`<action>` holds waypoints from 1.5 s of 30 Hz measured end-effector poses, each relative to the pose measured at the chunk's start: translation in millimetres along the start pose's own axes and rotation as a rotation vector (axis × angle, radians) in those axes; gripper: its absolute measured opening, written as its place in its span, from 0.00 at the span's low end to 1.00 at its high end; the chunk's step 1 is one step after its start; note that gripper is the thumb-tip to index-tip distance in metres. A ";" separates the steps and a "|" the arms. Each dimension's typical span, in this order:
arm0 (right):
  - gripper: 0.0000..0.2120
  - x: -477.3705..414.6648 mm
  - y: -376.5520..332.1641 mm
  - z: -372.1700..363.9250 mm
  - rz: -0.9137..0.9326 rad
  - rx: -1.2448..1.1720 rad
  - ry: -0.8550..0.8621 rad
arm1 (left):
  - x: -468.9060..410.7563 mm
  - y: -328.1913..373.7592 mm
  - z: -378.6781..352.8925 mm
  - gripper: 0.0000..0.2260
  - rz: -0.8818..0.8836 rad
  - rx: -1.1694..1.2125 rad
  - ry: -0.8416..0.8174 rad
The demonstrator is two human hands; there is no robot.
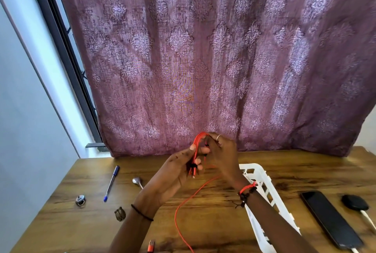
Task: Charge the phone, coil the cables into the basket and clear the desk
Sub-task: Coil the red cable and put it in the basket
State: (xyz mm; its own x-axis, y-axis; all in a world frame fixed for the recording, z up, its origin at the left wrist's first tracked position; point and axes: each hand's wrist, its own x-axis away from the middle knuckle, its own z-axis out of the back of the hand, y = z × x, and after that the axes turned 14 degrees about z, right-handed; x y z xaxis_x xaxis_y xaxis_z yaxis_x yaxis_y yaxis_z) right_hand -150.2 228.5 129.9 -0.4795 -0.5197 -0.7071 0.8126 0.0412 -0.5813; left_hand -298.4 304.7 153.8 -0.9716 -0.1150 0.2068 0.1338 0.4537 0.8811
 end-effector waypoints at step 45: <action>0.23 35.7 -2.8 55.0 0.371 0.351 -0.437 | -60.3 8.1 -17.7 0.07 -0.376 -0.719 0.639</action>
State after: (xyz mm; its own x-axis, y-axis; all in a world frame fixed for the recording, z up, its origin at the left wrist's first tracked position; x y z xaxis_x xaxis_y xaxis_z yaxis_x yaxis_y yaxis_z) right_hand -151.3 162.9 128.4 -0.0289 -0.8255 -0.5637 0.9926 0.0428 -0.1135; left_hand -235.3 299.7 156.1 -0.7177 -0.6836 -0.1326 0.1317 -0.3203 0.9381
